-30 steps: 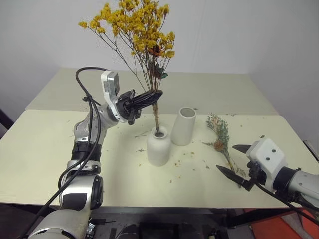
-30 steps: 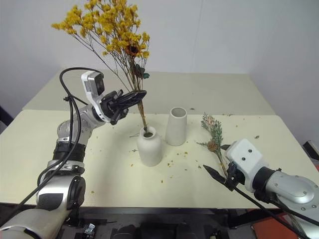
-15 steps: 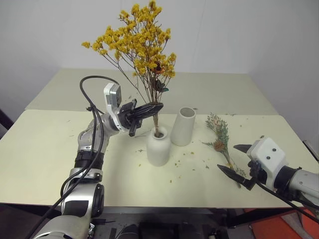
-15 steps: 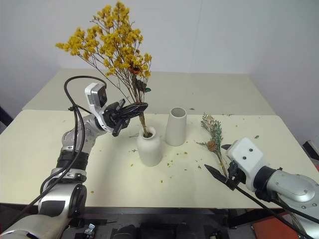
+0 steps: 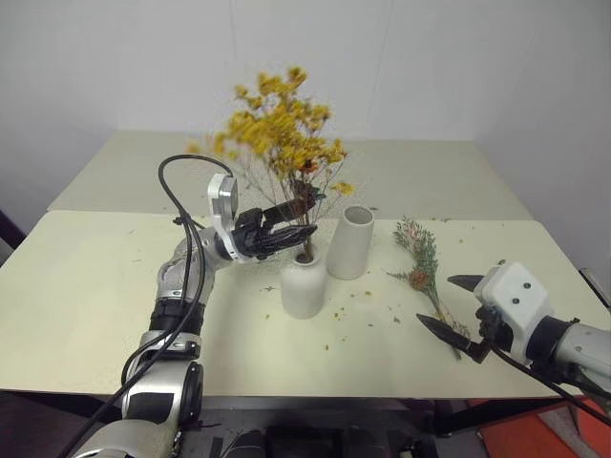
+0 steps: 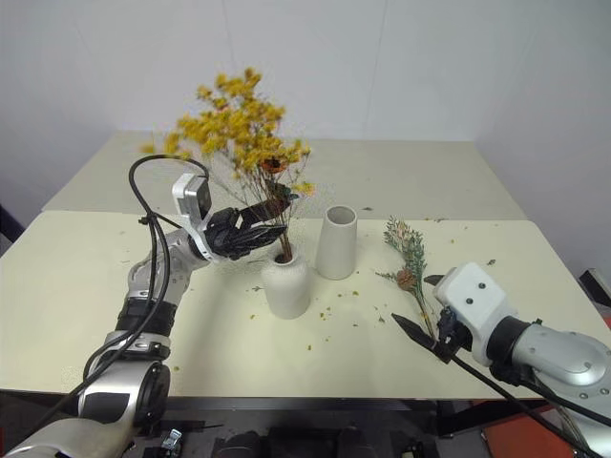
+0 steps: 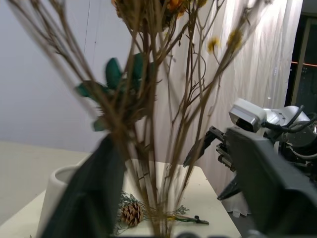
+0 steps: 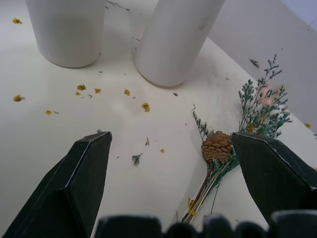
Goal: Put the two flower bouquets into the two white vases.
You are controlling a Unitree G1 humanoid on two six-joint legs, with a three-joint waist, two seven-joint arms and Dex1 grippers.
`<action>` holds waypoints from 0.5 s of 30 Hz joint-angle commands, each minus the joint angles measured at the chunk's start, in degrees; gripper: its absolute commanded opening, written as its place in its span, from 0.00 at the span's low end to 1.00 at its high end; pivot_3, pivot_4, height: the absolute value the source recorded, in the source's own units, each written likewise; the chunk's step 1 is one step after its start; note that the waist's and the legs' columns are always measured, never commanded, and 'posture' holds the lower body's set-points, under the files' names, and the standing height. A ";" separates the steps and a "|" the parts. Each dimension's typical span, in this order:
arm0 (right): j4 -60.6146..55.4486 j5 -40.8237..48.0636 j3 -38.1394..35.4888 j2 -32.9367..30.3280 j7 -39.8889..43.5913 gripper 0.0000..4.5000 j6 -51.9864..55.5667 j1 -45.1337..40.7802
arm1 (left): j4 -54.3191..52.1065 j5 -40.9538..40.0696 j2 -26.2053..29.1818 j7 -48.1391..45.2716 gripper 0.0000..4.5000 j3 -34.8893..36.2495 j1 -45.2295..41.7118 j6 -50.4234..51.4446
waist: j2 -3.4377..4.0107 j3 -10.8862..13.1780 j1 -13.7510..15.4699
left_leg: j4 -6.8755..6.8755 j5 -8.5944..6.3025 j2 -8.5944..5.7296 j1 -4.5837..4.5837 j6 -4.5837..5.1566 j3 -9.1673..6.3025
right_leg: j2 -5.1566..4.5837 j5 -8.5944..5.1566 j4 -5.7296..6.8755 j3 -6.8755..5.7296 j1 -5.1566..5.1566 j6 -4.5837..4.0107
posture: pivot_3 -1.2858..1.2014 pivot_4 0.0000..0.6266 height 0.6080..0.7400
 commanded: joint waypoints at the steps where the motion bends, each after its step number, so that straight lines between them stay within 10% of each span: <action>1: -0.59 0.41 -1.16 -0.87 0.46 1.00 -0.52 -1.19 | -4.76 0.20 1.99 -2.74 1.00 -1.23 0.67 -1.23 | 0.00 0.00 -0.03 | 0.00 0.00 0.00 0.00 0.00 0.00 | 0.00 0.00 -0.01 0.00 0.00 0.00 | 0.52 0.24 1.00; 15: -1.20 6.94 -3.35 1.98 3.21 1.00 -3.76 -4.44 | -7.34 6.96 7.04 0.64 1.00 -5.29 -0.49 -4.50 | 0.00 0.00 0.13 | 0.00 0.00 0.02 -0.01 0.00 0.00 | 0.00 0.00 -0.03 -0.02 0.01 0.00 | 0.52 0.24 1.00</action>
